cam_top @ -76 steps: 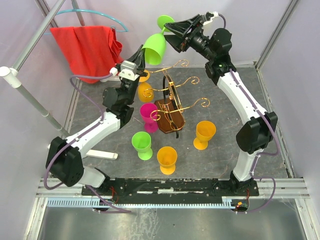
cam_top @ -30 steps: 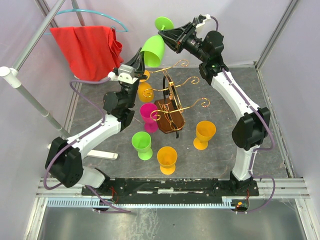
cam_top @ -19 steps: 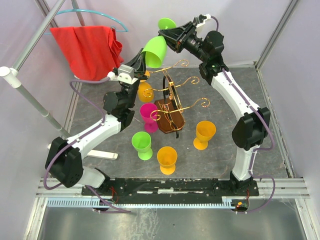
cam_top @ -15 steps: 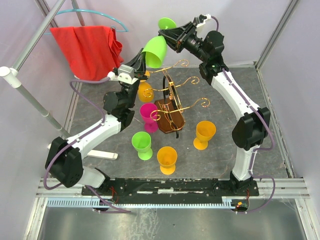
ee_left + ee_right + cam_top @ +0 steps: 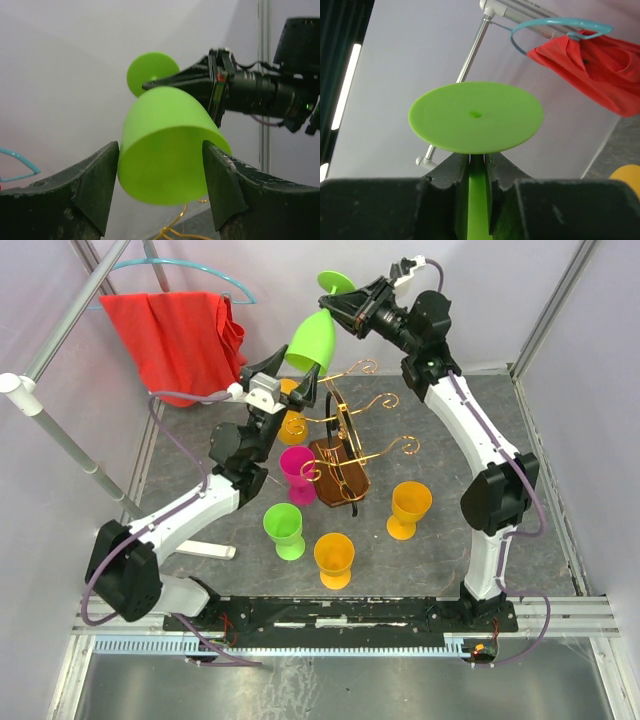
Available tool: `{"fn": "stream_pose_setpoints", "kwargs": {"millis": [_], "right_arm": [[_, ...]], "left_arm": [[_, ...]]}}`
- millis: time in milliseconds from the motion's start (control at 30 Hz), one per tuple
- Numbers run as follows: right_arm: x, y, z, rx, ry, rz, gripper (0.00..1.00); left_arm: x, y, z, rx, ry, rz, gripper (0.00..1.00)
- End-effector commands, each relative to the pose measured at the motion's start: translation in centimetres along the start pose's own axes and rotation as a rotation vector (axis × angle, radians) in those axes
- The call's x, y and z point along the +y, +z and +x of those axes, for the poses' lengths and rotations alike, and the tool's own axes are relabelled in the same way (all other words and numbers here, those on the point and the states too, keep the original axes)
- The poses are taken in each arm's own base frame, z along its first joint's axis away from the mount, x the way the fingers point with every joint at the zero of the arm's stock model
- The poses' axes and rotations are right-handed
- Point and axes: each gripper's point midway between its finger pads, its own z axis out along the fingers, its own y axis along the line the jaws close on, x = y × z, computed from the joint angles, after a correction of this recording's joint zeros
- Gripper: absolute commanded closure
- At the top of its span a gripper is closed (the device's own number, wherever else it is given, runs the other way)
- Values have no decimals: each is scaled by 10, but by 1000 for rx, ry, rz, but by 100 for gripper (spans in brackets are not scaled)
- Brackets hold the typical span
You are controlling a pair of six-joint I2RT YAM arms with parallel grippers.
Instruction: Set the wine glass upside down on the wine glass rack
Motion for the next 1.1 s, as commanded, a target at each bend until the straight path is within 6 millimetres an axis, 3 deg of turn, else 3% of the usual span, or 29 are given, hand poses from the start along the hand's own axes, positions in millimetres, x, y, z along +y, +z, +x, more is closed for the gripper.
{"fn": "stream_pose_setpoints", "kwargs": {"millis": [0, 167, 267, 433, 567, 867, 1067], "right_arm": [[32, -11, -36, -68, -266, 5, 99], [22, -37, -72, -135, -523, 169, 99], [13, -62, -89, -158, -721, 300, 99], [-25, -117, -121, -216, -974, 599, 99], [-47, -152, -138, -251, -1076, 660, 99], [-103, -205, -141, -203, -1241, 829, 99], [-125, -207, -126, -224, -1332, 721, 99]], "left_arm": [[-3, -21, -1, 62, 4, 31, 24], [10, -47, 7, 177, 18, -26, 18], [22, -56, 7, 226, 45, -73, 17], [32, -60, 5, 256, 82, -110, 16], [34, -56, 3, 255, 85, -120, 15], [35, -46, 5, 255, 76, -136, 14], [35, -42, 9, 265, 71, -141, 13]]}}
